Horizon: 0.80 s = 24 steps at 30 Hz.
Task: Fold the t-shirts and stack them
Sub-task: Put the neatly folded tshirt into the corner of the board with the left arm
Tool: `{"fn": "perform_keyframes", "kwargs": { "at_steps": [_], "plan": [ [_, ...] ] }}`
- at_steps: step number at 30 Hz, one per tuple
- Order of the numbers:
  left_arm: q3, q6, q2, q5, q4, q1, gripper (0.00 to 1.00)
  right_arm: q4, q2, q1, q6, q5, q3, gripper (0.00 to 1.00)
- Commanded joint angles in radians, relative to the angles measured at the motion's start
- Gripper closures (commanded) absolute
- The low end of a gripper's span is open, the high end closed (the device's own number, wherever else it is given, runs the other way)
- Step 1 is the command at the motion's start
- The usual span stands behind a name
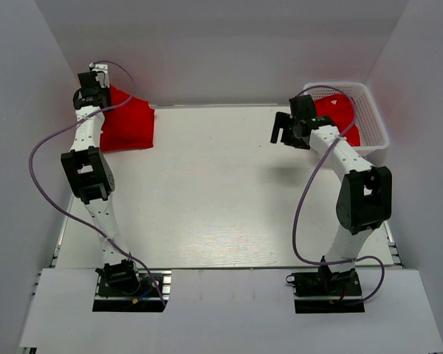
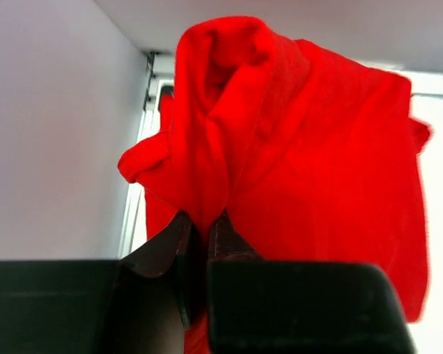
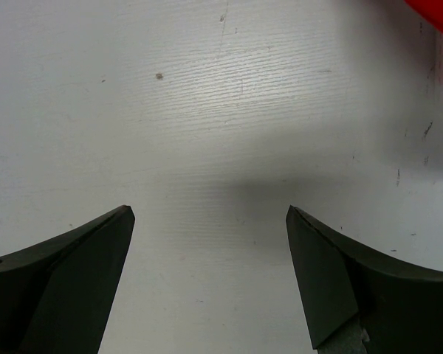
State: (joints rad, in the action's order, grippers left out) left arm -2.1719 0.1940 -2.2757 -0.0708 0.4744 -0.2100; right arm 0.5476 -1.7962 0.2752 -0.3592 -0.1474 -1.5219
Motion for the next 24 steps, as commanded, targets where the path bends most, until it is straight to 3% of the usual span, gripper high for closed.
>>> {"fn": "perform_keyframes", "kwargs": {
  "at_steps": [1, 2, 4, 7, 8, 9, 14, 20, 22, 24],
  "plan": [
    [-0.008, 0.002, -0.021, -0.041, -0.053, -0.019, 1.00, 0.031, -0.011, -0.001, -0.010, -0.014, -0.060, 0.10],
    [-0.025, -0.007, -0.030, -0.064, -0.053, -0.019, 1.00, 0.035, -0.015, -0.001, -0.011, -0.014, -0.063, 0.10],
    [-0.066, -0.025, -0.048, -0.122, -0.031, -0.028, 0.64, 0.040, -0.020, -0.001, -0.014, -0.014, -0.073, 0.10],
    [-0.086, -0.036, -0.057, -0.200, -0.016, -0.028, 0.42, 0.041, -0.017, 0.001, -0.014, -0.014, -0.073, 0.10],
    [-0.086, -0.036, -0.057, -0.201, -0.025, -0.028, 0.28, 0.041, -0.017, 0.002, -0.014, -0.012, -0.075, 0.10],
    [-0.104, -0.036, -0.057, -0.201, -0.010, -0.028, 0.00, 0.046, -0.019, 0.002, -0.014, -0.014, -0.076, 0.10],
    [-0.115, -0.065, 0.001, -0.167, 0.013, -0.028, 0.00, 0.040, 0.004, 0.002, -0.018, -0.012, -0.069, 0.10],
    [-0.115, -0.142, 0.056, -0.012, 0.142, 0.014, 0.00, -0.015, 0.058, -0.001, -0.027, 0.014, -0.012, 0.10],
    [-0.077, -0.177, 0.099, 0.115, 0.187, 0.046, 0.00, -0.041, 0.086, -0.001, -0.041, 0.023, 0.005, 0.10],
    [-0.005, -0.223, 0.157, 0.140, 0.196, 0.087, 0.00, -0.072, 0.110, -0.005, -0.058, 0.038, 0.055, 0.10]
  ]
}}
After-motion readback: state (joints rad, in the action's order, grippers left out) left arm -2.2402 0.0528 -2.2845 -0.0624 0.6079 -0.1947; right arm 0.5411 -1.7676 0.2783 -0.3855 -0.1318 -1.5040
